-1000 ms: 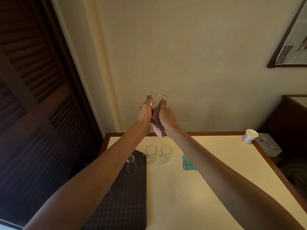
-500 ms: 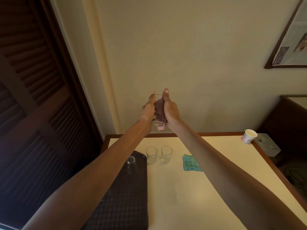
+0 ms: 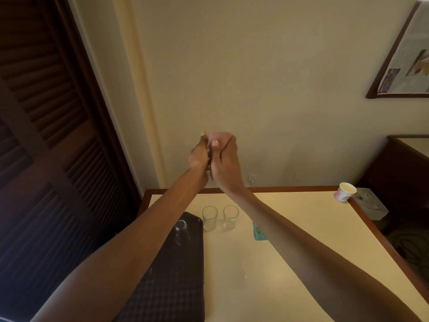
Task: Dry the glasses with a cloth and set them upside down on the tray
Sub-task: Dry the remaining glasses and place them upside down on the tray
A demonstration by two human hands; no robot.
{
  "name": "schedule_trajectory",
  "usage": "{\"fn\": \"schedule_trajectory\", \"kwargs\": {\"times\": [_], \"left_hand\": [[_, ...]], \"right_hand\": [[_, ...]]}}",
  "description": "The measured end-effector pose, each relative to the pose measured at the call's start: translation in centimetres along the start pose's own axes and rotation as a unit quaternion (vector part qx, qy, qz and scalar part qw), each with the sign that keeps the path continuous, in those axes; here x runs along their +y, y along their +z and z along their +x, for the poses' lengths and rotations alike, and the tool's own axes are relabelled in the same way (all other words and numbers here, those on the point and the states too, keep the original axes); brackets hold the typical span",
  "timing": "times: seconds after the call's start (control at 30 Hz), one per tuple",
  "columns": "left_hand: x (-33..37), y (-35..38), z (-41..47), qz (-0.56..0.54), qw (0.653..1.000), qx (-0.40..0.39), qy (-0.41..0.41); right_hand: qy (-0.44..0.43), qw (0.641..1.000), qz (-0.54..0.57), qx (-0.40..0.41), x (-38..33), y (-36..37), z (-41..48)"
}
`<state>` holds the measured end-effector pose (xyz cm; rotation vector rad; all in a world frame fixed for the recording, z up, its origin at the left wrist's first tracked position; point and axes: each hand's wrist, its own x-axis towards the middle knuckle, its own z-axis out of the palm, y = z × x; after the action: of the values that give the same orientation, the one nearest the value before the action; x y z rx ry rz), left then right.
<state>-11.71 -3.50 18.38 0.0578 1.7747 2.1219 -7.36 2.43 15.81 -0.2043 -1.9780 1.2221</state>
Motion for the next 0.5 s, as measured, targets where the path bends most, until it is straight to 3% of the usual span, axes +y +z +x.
{"fn": "schedule_trajectory", "kwargs": {"times": [0.1,0.2,0.27,0.33,0.4,0.5], "left_hand": [[-0.4,0.4,-0.5,0.003,1.0,-0.015,-0.005],[-0.1,0.8,-0.9,0.033,0.999,-0.019,0.018],[0.2,0.8,-0.7,0.053,0.998,-0.012,0.031],[0.8,0.6,-0.3,0.038,0.999,-0.001,0.03],[0.9,0.2,0.4,0.034,0.999,0.024,0.027],[0.9,0.3,0.2,0.036,0.998,0.048,0.023]], "right_hand": [[0.097,0.995,0.035,0.01,-1.1,-1.5,2.0],[0.267,0.948,0.167,-0.044,-1.1,-1.8,3.9],[0.315,0.926,0.199,-0.056,-0.9,-1.0,3.3],[0.307,0.936,0.146,-0.089,-1.1,-1.0,1.7],[0.237,0.962,0.078,-0.11,-1.1,-1.0,0.0],[0.131,0.988,0.035,-0.074,-0.8,-0.4,-1.0]]}}
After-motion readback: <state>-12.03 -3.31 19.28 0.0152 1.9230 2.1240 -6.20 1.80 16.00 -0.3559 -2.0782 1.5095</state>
